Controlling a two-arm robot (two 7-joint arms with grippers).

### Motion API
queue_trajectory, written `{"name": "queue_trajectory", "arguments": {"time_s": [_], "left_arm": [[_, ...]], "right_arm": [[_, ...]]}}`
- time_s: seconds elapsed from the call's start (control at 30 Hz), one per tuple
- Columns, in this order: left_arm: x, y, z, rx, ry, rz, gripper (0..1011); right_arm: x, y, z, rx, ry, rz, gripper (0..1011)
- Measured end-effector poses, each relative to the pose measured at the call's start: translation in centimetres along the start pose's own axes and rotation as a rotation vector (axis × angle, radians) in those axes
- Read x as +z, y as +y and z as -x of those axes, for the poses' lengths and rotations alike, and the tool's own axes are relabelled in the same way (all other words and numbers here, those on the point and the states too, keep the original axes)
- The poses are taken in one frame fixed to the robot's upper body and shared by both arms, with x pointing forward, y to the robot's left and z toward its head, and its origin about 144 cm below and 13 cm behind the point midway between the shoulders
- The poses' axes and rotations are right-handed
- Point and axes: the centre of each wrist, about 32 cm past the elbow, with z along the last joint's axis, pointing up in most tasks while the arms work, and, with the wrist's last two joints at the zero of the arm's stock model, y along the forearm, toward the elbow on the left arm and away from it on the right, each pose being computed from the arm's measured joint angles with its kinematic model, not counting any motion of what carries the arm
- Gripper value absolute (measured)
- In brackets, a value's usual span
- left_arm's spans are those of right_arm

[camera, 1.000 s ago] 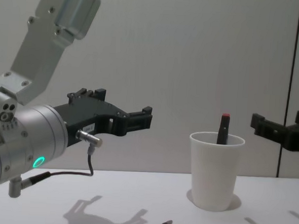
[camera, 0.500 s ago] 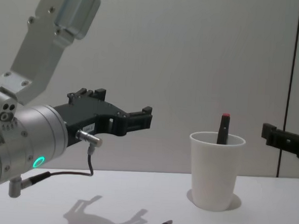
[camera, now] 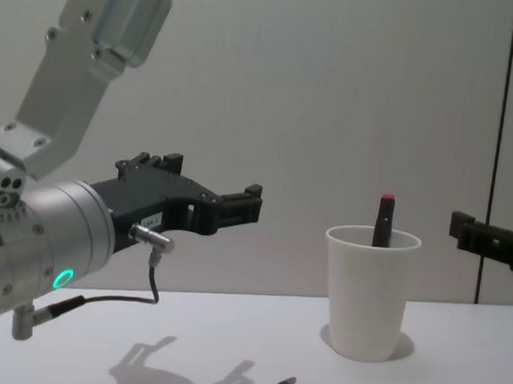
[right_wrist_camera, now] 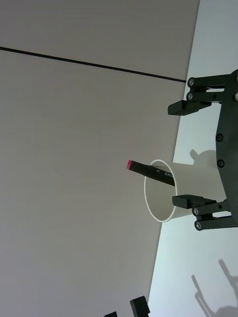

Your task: Place the pen into the pen holder.

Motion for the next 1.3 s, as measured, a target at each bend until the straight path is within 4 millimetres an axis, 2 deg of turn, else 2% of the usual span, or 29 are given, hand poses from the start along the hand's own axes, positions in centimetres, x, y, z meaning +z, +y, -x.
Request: {"name": "queue_trajectory", "arguments": {"time_s": [0.53,1.3], "left_arm": [[1.2,2.1,-0.4,-0.05,0.037,-0.066,1001],[2.6,6.0,-0.2,-0.136,0.149,-0.28,1001]], "right_arm": [[0.0,0.0,0.0,0.0,0.0,0.0,1002],[0.0,0.0,0.0,0.0,-0.001,0.0,1002]]}}
